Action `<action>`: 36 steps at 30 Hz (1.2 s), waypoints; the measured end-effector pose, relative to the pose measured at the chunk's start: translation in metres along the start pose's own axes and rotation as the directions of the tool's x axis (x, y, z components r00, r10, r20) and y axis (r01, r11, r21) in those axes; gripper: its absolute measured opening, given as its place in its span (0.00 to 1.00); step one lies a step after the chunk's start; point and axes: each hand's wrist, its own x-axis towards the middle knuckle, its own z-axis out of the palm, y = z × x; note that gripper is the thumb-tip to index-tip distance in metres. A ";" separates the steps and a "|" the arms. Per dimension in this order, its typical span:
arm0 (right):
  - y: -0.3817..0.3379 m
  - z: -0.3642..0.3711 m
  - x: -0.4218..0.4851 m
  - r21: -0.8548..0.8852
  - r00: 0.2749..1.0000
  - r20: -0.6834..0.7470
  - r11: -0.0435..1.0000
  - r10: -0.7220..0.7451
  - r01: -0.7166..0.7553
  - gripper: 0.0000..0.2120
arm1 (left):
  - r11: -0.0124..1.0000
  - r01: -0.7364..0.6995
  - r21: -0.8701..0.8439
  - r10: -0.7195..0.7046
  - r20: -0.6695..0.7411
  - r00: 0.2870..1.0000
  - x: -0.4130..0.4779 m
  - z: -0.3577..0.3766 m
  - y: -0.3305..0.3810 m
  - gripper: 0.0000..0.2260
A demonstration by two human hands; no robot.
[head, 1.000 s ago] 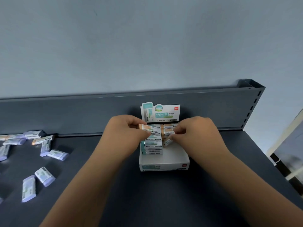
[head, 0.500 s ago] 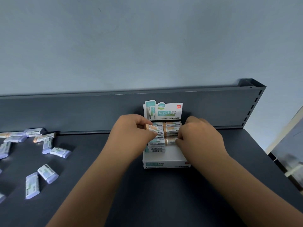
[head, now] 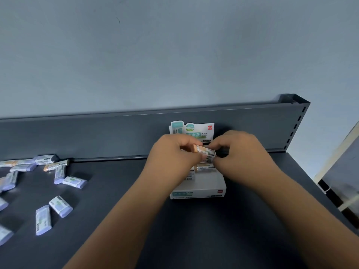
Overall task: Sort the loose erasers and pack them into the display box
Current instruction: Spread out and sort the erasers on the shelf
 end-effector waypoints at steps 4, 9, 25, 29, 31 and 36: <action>0.002 -0.013 -0.001 0.168 0.993 0.111 0.985 -0.050 0.030 0.14 | 0.988 -0.069 0.139 0.072 -0.015 0.997 0.009 0.008 -0.009 0.08; 0.012 -0.006 0.002 0.014 0.992 0.090 0.996 -0.086 0.085 0.08 | 0.883 -0.171 0.436 0.185 0.011 0.983 0.008 0.017 -0.013 0.09; 0.010 0.006 0.007 -0.222 0.982 0.060 0.957 -0.177 0.186 0.10 | 0.570 -0.230 0.789 0.249 0.101 0.963 0.007 0.024 -0.017 0.15; 0.009 0.007 0.005 -0.284 0.984 0.063 0.942 -0.168 0.179 0.10 | 0.498 -0.231 0.836 0.259 0.111 0.959 0.011 0.028 -0.019 0.16; 0.008 0.008 0.003 -0.335 0.985 0.061 0.926 -0.162 0.173 0.11 | 0.469 -0.233 0.852 0.262 0.118 0.958 0.012 0.031 -0.019 0.16; 0.004 0.009 0.003 -0.441 0.986 0.048 0.882 -0.159 0.163 0.13 | 0.466 -0.249 0.849 0.310 0.107 0.945 0.014 0.033 -0.024 0.14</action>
